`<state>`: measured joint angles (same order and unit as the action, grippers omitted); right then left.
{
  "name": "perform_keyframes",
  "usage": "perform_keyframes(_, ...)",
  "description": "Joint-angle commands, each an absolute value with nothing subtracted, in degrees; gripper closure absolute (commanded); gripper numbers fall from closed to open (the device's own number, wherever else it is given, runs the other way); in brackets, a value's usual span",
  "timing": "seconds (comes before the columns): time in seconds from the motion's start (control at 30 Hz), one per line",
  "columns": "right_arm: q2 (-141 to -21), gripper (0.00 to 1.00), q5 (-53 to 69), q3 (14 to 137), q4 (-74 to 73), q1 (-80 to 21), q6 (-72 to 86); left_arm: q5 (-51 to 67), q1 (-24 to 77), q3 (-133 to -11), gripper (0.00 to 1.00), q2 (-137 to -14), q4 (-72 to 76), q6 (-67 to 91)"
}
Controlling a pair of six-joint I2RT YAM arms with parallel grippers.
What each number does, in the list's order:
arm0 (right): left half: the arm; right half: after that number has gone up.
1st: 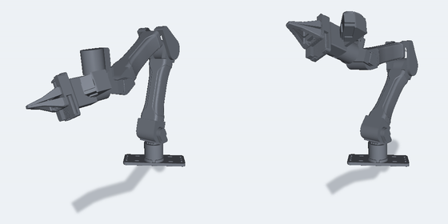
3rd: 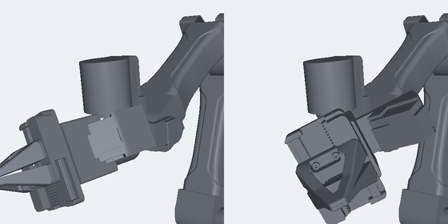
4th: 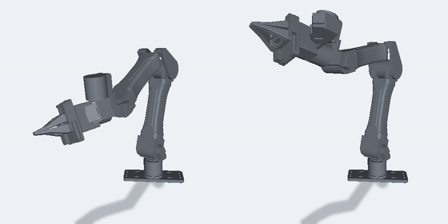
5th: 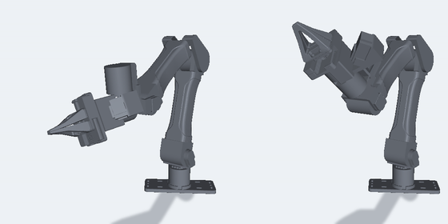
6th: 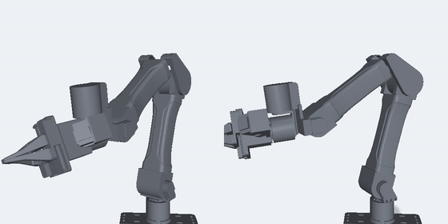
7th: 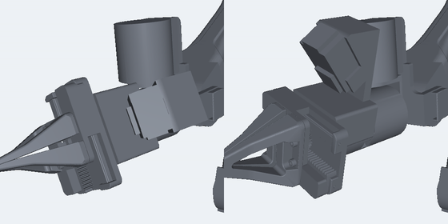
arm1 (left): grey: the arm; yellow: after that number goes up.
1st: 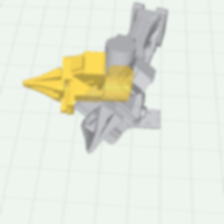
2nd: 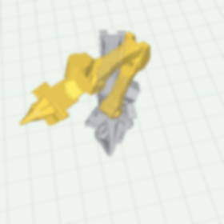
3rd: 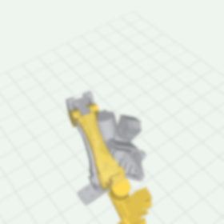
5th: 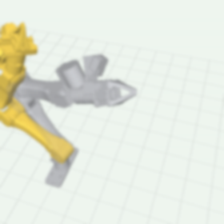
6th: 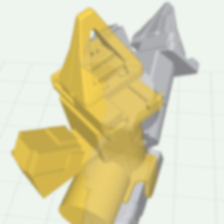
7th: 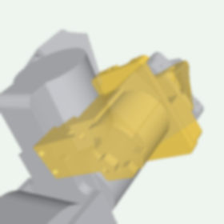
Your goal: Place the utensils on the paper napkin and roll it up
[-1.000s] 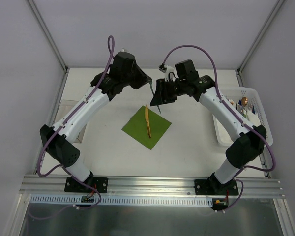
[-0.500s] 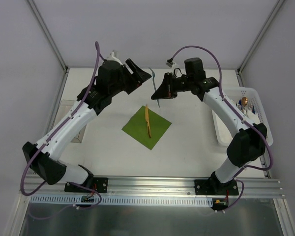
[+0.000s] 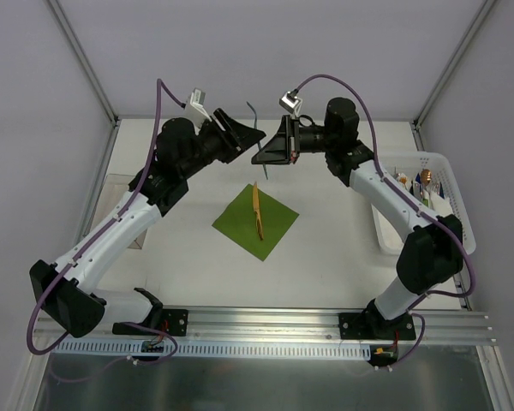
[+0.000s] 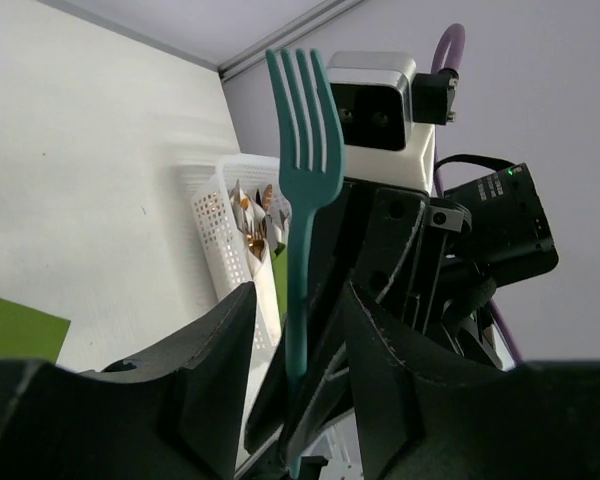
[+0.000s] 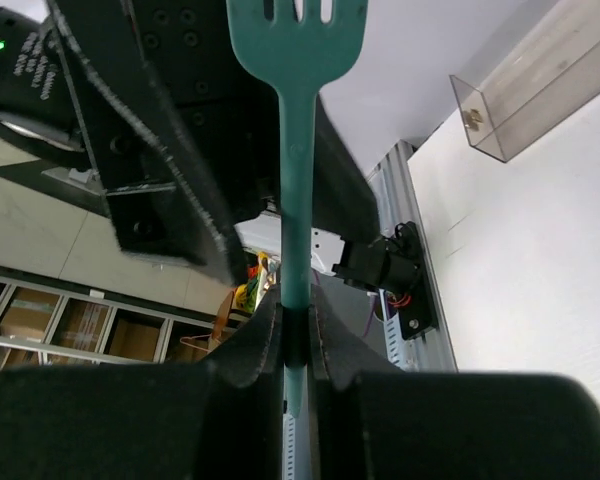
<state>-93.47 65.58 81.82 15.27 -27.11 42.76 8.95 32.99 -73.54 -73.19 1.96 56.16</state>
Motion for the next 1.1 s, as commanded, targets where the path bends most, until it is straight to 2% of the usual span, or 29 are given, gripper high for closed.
perform_keyframes(0.0,-89.4,1.0,68.3,82.5,22.0,-27.7,46.1,10.6,32.1,-75.1,0.6,-72.8,7.2,54.8)
perform_keyframes(0.1,-88.9,1.0,68.3,82.2,21.9,-27.9,45.9,11.2,31.9,-75.0,0.62,-72.7,7.0,54.8)
perform_keyframes(0.23,-88.6,1.0,68.3,81.8,22.0,-28.0,46.0,12.8,31.9,-74.6,0.72,-72.7,7.4,54.7)
perform_keyframes(0.3,-88.8,1.0,68.3,81.7,21.9,-27.9,46.1,13.5,31.9,-73.2,0.73,-72.3,9.5,54.8)
perform_keyframes(0.53,-89.4,1.0,68.7,81.9,22.0,-27.9,46.7,15.8,31.9,-69.3,0.72,-71.0,16.9,57.2)
perform_keyframes(0.87,-89.7,1.0,68.9,82.0,22.9,-27.9,47.9,16.6,30.6,-66.4,0.71,-69.4,19.6,59.1)
perform_keyframes(1.07,-89.9,1.0,68.9,81.7,22.9,-27.7,48.2,17.1,29.7,-64.8,0.66,-68.2,20.6,60.0)
